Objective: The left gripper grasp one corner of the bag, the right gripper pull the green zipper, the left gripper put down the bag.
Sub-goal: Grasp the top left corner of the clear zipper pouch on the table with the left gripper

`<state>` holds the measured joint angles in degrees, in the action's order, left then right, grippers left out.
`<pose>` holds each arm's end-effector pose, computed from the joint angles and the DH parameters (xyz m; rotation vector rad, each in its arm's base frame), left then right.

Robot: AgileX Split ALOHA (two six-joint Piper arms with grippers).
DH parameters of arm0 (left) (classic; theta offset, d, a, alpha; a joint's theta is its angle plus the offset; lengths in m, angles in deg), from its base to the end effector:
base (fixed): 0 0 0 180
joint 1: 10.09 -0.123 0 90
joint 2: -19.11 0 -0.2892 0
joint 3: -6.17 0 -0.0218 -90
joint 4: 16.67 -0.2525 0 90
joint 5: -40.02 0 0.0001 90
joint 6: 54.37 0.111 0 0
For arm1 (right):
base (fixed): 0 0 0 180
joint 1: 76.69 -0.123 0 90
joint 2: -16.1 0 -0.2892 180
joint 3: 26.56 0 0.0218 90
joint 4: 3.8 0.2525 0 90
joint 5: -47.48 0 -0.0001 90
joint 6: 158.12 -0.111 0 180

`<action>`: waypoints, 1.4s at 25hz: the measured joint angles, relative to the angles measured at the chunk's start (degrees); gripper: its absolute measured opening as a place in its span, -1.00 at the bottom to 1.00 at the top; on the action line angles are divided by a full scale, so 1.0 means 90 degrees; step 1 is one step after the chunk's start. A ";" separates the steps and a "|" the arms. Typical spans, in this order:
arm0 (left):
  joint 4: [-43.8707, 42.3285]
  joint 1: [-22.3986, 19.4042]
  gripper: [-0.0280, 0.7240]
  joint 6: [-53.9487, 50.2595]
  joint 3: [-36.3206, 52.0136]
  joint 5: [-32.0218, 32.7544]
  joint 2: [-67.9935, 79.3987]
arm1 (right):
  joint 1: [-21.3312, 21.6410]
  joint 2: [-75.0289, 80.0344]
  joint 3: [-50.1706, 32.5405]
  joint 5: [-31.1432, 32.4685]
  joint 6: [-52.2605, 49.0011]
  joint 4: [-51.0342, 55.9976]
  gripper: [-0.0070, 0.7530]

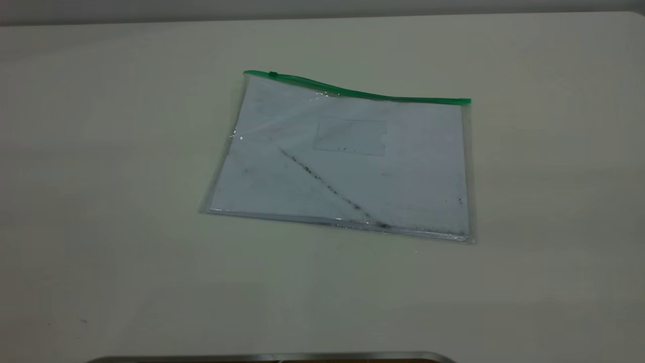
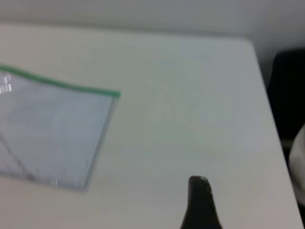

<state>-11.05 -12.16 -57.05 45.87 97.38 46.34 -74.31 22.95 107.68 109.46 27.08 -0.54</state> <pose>0.0584 -0.0071 0.3121 -0.0998 2.1652 -0.1260 0.0013 0.0055 0.2820 -0.0547 1.9980 -0.0176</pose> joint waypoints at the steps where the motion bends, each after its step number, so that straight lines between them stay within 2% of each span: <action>1: 0.0103 0.0000 0.64 0.0107 -0.0067 -0.0222 0.0405 | 0.0000 0.0069 0.0098 -0.0052 -0.0048 0.0000 0.54; 5: 0.0405 0.0000 0.64 0.0447 -0.0423 -0.1237 0.2118 | 0.0000 0.0951 0.0456 -0.0386 -0.0112 0.0000 0.54; 10: 0.0713 0.0000 0.64 0.0684 -0.1160 -0.2075 0.4333 | 0.0000 0.2705 0.0882 -0.0878 -0.0119 0.0006 0.54; 16: 0.1404 0.0000 0.64 0.1566 -0.2086 -0.2730 0.6912 | 0.0000 0.4747 0.0966 -0.2145 -0.0292 0.0469 0.54; 21: 0.2511 0.0000 0.64 0.3030 -0.3141 -0.2912 0.9089 | 0.0000 0.6444 0.1153 -0.2958 0.0094 0.0678 0.54; 27: 0.4003 0.0000 0.64 0.4916 -0.4384 -0.2930 1.1183 | 0.0000 0.8179 0.1934 -0.3160 0.1018 0.0706 0.54; 35: 0.5774 0.0039 0.64 0.7237 -0.4885 -0.2940 1.2288 | 0.0000 0.9490 0.2471 -0.3628 0.1357 0.0718 0.54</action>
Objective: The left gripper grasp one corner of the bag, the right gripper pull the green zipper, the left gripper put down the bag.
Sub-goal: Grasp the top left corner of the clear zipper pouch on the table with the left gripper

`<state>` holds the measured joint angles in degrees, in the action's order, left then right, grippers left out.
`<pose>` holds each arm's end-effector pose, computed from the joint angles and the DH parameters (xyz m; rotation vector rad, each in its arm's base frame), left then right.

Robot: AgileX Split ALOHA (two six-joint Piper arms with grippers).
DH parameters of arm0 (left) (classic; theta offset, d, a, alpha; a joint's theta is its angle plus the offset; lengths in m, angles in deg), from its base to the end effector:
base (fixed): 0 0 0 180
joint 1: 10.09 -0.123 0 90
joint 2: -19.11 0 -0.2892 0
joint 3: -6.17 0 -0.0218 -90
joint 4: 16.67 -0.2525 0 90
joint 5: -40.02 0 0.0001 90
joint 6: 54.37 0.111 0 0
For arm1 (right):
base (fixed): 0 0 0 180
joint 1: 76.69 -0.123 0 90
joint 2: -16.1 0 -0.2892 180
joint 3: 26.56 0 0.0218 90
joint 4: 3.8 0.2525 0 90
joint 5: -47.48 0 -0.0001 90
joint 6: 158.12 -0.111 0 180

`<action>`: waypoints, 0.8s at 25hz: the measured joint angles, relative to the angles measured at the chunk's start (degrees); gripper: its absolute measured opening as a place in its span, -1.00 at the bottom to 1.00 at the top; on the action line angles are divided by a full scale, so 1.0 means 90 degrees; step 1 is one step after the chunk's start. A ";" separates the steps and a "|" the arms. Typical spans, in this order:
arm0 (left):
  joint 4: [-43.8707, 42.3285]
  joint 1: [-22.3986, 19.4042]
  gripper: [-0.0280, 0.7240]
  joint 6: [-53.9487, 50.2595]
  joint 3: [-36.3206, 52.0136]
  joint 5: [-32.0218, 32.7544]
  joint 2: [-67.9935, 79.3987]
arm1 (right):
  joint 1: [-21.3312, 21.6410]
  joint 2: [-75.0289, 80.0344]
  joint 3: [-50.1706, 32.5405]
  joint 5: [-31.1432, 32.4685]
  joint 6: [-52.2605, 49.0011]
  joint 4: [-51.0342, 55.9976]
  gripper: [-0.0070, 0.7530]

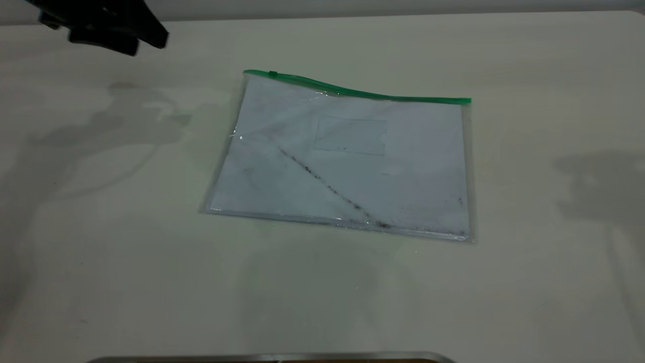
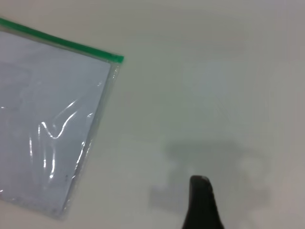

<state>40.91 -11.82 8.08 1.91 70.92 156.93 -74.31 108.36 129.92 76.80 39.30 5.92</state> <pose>0.4614 -0.0343 0.0712 0.3099 2.5440 -0.5200 0.3121 -0.0038 0.2314 -0.1771 2.5155 0.0250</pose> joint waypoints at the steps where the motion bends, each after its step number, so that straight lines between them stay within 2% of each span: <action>1: 0.0228 0.0034 0.64 0.0263 -0.0024 -0.0008 0.0099 | 0.0000 0.0092 0.0005 -0.0069 0.0005 0.0000 0.54; 5: 0.0954 0.0296 0.64 0.1095 -0.0175 -0.0028 0.0533 | 0.0000 0.0365 0.0012 -0.0142 0.0027 0.0007 0.54; 8: 0.1100 0.0524 0.64 0.1454 -0.0415 -0.0078 0.0835 | 0.0000 0.0414 0.0012 -0.0154 0.0029 0.0019 0.54; 12: 0.1133 0.0718 0.64 0.1542 -0.0756 -0.0119 0.1228 | 0.0000 0.0419 0.0012 -0.0154 0.0029 0.0019 0.54; 20: 0.1265 0.0775 0.64 0.1547 -0.1367 -0.0026 0.1833 | 0.0000 0.0419 0.0012 -0.0154 0.0037 0.0019 0.54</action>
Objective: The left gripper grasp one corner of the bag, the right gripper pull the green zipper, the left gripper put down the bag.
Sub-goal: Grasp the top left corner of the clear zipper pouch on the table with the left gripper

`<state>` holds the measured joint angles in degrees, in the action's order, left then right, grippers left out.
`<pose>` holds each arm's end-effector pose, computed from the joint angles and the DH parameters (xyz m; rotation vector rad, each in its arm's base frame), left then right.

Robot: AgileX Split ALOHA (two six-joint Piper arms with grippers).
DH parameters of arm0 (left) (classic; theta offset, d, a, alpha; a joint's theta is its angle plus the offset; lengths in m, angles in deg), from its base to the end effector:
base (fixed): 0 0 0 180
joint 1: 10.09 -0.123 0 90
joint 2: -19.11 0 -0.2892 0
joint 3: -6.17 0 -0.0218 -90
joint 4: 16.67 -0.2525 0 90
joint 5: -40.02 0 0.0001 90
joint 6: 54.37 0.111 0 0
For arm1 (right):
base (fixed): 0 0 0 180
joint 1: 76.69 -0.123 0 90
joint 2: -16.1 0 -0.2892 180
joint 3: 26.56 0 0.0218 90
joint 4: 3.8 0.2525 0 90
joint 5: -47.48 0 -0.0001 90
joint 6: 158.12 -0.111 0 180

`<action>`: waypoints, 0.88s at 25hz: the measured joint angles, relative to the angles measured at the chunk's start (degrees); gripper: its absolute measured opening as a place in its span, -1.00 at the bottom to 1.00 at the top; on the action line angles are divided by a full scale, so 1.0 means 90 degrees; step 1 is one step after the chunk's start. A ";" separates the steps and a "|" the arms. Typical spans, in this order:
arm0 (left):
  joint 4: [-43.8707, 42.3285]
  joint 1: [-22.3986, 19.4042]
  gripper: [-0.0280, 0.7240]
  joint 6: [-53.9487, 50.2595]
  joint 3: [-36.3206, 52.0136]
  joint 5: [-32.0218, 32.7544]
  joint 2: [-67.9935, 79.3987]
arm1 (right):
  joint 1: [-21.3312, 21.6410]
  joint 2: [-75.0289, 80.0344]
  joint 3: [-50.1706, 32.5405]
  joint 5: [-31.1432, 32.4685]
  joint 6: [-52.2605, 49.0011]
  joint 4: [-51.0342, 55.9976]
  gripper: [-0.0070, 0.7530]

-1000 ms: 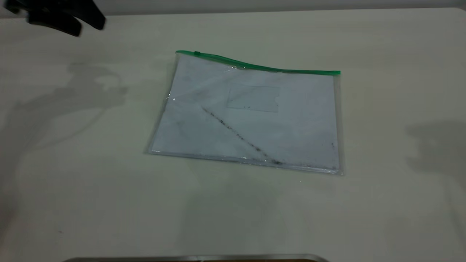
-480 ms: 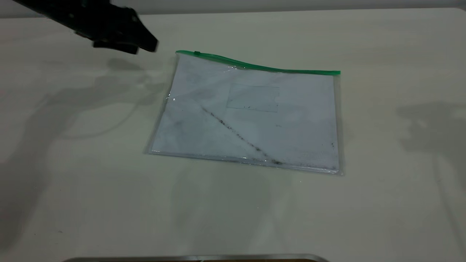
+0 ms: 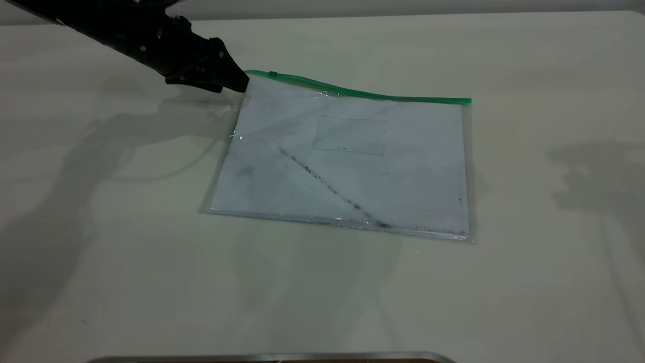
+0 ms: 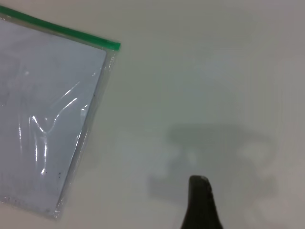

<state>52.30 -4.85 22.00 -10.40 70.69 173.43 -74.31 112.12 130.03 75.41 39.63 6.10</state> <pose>0.4887 -0.0980 -0.0082 0.5171 2.4832 -0.6093 0.3212 -0.0044 0.2127 -0.1780 2.5548 0.0277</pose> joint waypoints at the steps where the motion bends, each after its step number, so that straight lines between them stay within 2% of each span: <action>1: 0.0035 0.0000 0.64 0.0000 -0.0074 0.0059 0.0083 | 0.0000 0.0000 0.0000 0.0000 0.0000 0.0006 0.54; 10: 0.0264 0.0007 0.64 0.0116 -0.0423 0.0322 0.0597 | 0.0000 0.0000 0.0000 0.0000 0.0006 0.0025 0.54; 18: 0.1079 0.0007 0.64 0.0731 -0.0545 0.0757 0.0859 | 0.0000 0.0000 0.0000 0.0000 0.0006 0.0032 0.54; 22: 0.1150 0.0007 0.54 0.0900 -0.0545 0.0865 0.0865 | 0.0000 0.0000 0.0000 0.0000 0.0006 0.0044 0.54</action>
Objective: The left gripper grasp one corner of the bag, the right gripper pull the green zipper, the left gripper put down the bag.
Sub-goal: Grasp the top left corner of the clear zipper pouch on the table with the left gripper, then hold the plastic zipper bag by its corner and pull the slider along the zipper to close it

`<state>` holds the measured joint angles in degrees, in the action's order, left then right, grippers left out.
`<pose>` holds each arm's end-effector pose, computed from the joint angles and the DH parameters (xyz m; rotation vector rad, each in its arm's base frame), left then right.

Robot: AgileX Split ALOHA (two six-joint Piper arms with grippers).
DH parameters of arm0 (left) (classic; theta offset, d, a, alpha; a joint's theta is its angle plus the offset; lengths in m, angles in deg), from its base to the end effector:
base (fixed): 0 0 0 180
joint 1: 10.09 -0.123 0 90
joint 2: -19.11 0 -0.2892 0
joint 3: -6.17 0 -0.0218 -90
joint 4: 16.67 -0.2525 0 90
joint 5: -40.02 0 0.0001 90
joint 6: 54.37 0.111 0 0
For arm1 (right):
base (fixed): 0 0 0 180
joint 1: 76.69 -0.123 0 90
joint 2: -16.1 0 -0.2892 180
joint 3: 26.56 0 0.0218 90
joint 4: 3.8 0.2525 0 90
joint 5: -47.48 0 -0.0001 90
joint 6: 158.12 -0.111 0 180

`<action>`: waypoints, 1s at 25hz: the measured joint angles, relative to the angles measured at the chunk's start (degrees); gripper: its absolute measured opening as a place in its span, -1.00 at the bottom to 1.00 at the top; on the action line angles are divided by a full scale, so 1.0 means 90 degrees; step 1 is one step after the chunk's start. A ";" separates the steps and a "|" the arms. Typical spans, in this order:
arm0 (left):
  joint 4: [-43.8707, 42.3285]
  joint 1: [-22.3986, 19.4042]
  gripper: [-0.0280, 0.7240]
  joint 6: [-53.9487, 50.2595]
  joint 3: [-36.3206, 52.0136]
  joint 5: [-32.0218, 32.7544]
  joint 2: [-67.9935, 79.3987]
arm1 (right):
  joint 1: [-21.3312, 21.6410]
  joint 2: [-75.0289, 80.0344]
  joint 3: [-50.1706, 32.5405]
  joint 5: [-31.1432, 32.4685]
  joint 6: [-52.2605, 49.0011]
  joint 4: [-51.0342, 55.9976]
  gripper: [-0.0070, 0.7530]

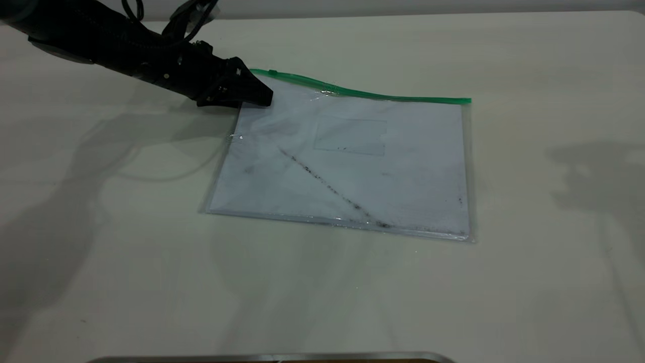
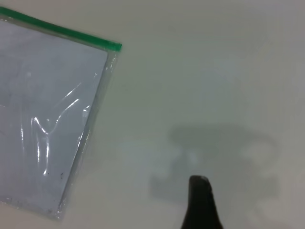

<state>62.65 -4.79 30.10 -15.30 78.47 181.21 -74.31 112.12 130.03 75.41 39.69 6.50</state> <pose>0.4890 -0.1136 -0.0448 0.5183 2.4265 -0.8261 0.3213 -0.0040 0.2127 -0.1726 2.5544 0.0337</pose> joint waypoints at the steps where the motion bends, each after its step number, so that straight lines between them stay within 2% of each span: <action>1: 0.0006 0.0000 0.47 0.0054 -0.0006 0.0032 0.0000 | 0.0000 0.0000 0.0000 0.0000 0.0000 0.0000 0.54; 4: 0.0012 0.0000 0.15 0.0105 -0.0006 0.0097 0.0000 | 0.0000 0.0000 0.0000 0.0000 0.0000 0.0000 0.54; 9: 0.0012 0.0000 -0.61 0.0476 -0.0006 0.0159 0.0000 | 0.0000 0.0000 0.0000 0.0000 -0.0006 0.0002 0.54; 11: 0.0003 0.0000 -0.78 0.0827 -0.0050 0.0271 0.0000 | 0.0000 0.0000 0.0000 0.0000 -0.0012 0.0002 0.54; 15: -0.0263 0.0000 -0.78 0.1417 -0.0495 0.0799 0.0003 | -0.0022 0.0007 0.0000 -0.0031 0.0051 0.0002 0.54; 19: -0.1417 0.0016 -0.78 0.1614 -0.1437 0.1696 0.0008 | -0.0303 0.0160 0.0023 -0.0188 0.0456 0.0110 0.54; 25: -0.3252 0.0215 -0.78 0.1669 -0.2837 0.2925 0.0010 | -0.0999 0.0848 0.0409 -0.0359 0.1275 0.0515 0.54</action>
<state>33.38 -2.85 45.12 -40.83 104.80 181.30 -83.30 119.76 133.71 72.18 51.16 11.13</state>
